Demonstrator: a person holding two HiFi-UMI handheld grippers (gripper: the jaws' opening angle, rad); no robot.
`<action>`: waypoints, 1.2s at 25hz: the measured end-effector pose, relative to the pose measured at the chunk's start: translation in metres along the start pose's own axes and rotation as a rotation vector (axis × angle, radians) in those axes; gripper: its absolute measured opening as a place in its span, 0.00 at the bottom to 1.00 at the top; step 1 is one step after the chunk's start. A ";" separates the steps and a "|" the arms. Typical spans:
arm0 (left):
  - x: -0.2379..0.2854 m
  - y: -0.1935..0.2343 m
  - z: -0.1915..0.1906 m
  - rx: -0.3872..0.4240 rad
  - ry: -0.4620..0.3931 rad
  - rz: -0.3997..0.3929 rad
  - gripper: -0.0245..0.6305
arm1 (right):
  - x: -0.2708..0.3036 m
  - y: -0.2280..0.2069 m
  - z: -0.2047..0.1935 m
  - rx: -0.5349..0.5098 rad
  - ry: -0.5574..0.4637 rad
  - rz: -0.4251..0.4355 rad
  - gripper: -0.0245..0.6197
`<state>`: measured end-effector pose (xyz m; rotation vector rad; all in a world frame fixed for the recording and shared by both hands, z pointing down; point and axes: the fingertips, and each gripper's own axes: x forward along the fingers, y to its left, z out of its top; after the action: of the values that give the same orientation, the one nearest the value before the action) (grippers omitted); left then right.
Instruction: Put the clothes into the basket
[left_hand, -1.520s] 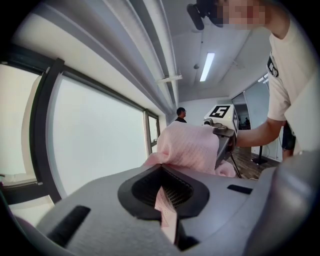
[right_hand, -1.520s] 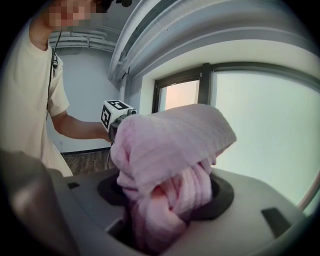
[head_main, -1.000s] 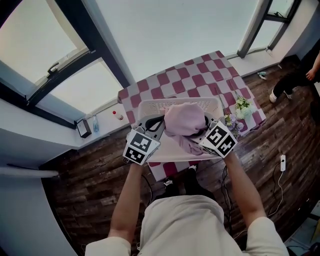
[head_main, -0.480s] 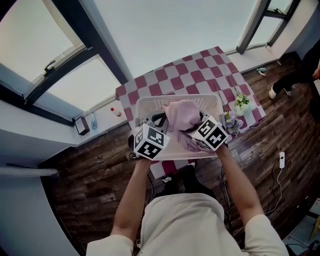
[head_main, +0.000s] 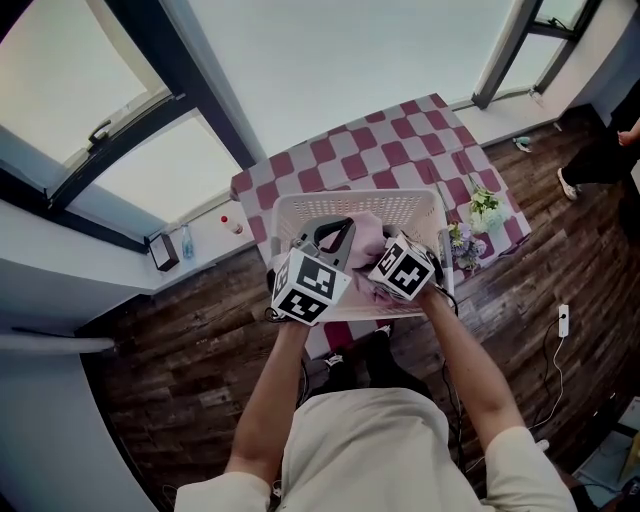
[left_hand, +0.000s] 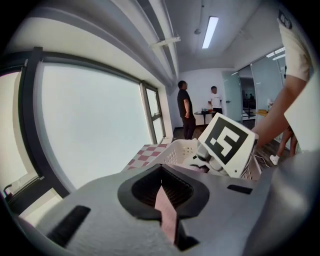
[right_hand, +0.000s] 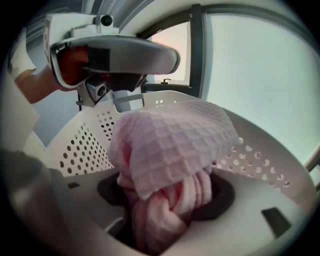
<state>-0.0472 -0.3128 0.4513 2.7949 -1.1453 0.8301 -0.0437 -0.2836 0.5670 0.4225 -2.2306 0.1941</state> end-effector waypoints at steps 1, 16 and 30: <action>0.001 -0.004 0.002 0.005 -0.010 -0.013 0.06 | 0.004 0.004 -0.001 -0.004 -0.004 0.010 0.52; -0.008 -0.012 0.002 -0.009 -0.057 -0.029 0.06 | 0.016 0.009 -0.011 0.014 0.014 0.042 0.56; -0.012 -0.008 0.001 0.004 -0.060 -0.032 0.06 | 0.003 0.000 0.006 0.018 -0.066 -0.041 0.83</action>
<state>-0.0481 -0.2991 0.4459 2.8522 -1.1044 0.7517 -0.0498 -0.2860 0.5655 0.4903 -2.2841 0.1810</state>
